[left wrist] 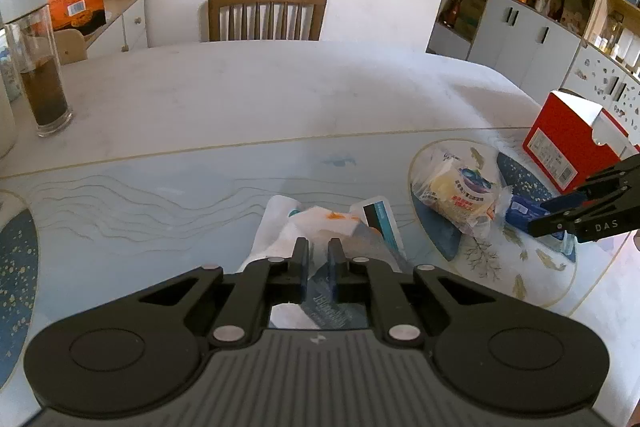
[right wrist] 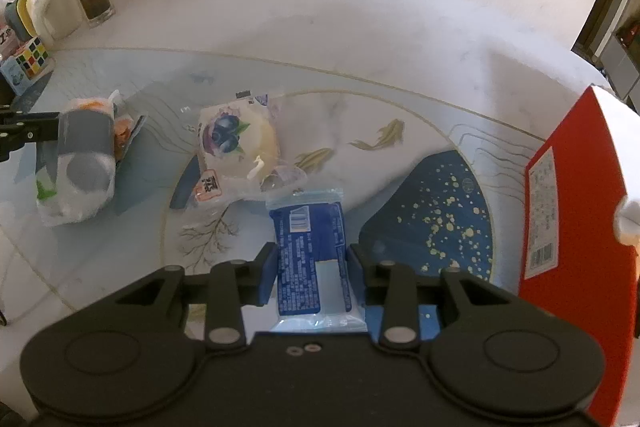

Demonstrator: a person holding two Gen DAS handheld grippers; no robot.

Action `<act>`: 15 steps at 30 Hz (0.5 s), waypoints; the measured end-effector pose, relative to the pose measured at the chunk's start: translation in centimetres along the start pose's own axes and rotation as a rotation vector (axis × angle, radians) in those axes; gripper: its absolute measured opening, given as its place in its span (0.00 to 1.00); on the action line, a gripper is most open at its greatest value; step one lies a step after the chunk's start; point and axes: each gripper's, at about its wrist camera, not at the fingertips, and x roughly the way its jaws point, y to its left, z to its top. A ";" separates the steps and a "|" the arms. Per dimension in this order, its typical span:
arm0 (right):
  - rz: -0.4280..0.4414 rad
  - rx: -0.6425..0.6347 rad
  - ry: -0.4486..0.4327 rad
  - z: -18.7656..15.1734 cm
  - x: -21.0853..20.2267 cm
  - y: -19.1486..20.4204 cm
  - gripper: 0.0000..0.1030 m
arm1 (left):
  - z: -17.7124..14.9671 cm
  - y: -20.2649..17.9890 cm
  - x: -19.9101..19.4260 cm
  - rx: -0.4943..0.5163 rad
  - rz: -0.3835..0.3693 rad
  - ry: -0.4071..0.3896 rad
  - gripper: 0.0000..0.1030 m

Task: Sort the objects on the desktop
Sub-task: 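Carry the white bag and blue packet over to the red box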

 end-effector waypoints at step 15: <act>0.007 0.010 -0.046 -1.1 -3.3 -0.9 0.35 | 0.0 -1.3 -2.4 -0.013 -0.020 -0.021 0.08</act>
